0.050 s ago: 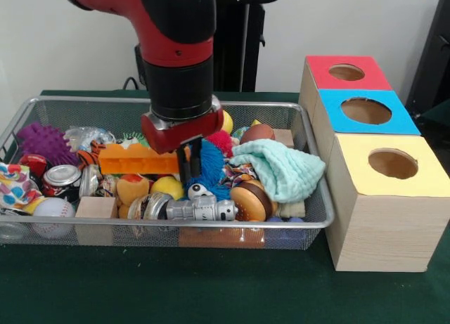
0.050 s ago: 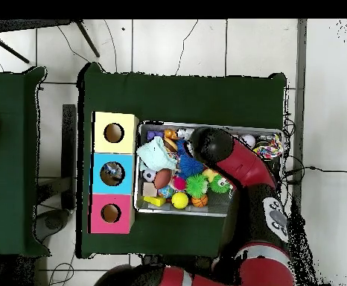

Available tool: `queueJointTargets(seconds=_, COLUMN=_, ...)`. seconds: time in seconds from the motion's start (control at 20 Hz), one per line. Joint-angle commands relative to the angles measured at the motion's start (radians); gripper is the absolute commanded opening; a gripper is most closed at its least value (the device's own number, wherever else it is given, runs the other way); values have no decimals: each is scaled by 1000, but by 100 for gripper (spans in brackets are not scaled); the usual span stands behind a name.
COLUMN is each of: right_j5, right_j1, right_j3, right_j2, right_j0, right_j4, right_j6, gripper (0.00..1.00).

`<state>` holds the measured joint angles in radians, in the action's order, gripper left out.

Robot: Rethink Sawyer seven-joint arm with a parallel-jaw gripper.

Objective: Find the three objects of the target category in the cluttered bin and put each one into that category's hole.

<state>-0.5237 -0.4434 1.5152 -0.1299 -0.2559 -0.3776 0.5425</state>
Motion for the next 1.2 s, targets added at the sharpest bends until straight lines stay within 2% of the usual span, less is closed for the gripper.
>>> queueJointTargets(seconds=0.05, right_j5=-37, right_j1=6, right_j3=-4, right_j2=72, right_j0=13, right_j4=-67, right_j6=364, gripper=0)
queueJointTargets(seconds=0.25, right_j5=-30, right_j1=17, right_j3=-9, right_j2=48, right_j0=16, right_j4=-73, right_j6=395, gripper=0)
queueJointTargets(seconds=0.3, right_j5=-28, right_j1=18, right_j3=-6, right_j2=42, right_j0=14, right_j4=-74, right_j6=403, gripper=100)
queueJointTargets(seconds=0.4, right_j5=-10, right_j1=13, right_j3=0, right_j2=46, right_j0=-2, right_j4=-67, right_j6=391, gripper=100)
queueJointTargets(seconds=0.5, right_j5=-56, right_j1=1, right_j3=0, right_j2=23, right_j0=-5, right_j4=-25, right_j6=355, gripper=100)
queueJointTargets(seconds=0.55, right_j5=-46, right_j1=-8, right_j3=12, right_j2=30, right_j0=-14, right_j4=-19, right_j6=343, gripper=100)
queueJointTargets(seconds=0.75, right_j5=-43, right_j1=-28, right_j3=32, right_j2=4, right_j0=-6, right_j4=-6, right_j6=351, gripper=100)
queueJointTargets(seconds=1.0, right_j5=-127, right_j1=-68, right_j3=36, right_j2=-65, right_j0=-11, right_j4=86, right_j6=254, gripper=100)
queueJointTargets(seconds=1.2, right_j5=-161, right_j1=-119, right_j3=58, right_j2=-48, right_j0=-52, right_j4=106, right_j6=211, gripper=100)
